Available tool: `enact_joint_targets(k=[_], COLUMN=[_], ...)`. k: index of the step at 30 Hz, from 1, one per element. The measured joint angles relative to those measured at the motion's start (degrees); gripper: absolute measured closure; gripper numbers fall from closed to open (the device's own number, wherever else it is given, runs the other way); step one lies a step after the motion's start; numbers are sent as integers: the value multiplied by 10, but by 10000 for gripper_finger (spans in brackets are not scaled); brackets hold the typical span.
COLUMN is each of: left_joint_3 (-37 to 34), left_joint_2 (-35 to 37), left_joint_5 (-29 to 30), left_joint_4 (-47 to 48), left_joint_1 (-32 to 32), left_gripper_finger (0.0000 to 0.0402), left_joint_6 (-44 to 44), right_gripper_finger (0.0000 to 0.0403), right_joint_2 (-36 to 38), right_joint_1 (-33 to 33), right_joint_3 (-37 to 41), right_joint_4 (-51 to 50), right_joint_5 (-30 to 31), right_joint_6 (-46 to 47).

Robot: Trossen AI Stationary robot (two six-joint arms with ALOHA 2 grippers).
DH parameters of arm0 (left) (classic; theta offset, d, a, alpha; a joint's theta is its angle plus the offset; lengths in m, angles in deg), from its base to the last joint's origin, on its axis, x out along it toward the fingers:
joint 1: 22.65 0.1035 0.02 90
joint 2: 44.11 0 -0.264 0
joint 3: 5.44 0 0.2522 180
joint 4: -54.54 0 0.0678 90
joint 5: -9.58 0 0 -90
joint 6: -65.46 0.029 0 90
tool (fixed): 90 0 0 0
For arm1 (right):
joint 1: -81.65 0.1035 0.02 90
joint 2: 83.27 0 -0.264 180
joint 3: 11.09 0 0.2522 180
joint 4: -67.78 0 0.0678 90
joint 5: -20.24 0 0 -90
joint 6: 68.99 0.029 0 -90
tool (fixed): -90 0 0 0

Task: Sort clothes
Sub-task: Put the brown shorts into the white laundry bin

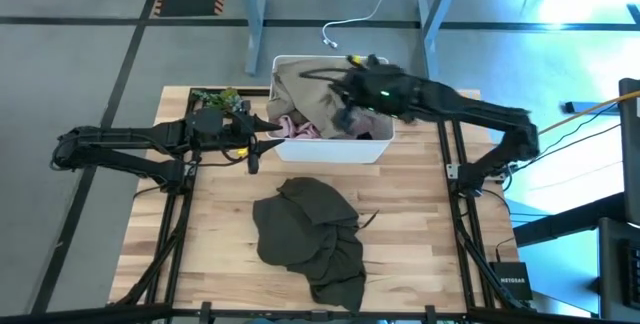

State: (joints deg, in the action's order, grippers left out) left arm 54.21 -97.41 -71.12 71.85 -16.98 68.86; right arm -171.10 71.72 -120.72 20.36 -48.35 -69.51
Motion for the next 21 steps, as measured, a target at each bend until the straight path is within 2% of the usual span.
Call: enact_joint_targets(k=[4, 12, 17, 21], left_joint_3=[0, 0, 0, 0], left_joint_2=[0, 0, 0, 0], left_joint_5=[0, 0, 0, 0], left_joint_4=[1, 1, 0, 0], left_joint_1=[0, 0, 0, 0], left_gripper_finger=[245, 245, 245, 245], left_joint_6=[0, -1, -3, 0], right_gripper_finger=[391, 369, 311, 261], right_joint_2=[-72, -202, -231, -231], right_joint_1=[-30, -48, -57, -63], right_joint_3=[1, 1, -3, -24], right_joint_4=[-5, -10, -25, -73], right_joint_5=[-1, -54, -145, -172], right_joint_6=[7, 121, 163, 151])
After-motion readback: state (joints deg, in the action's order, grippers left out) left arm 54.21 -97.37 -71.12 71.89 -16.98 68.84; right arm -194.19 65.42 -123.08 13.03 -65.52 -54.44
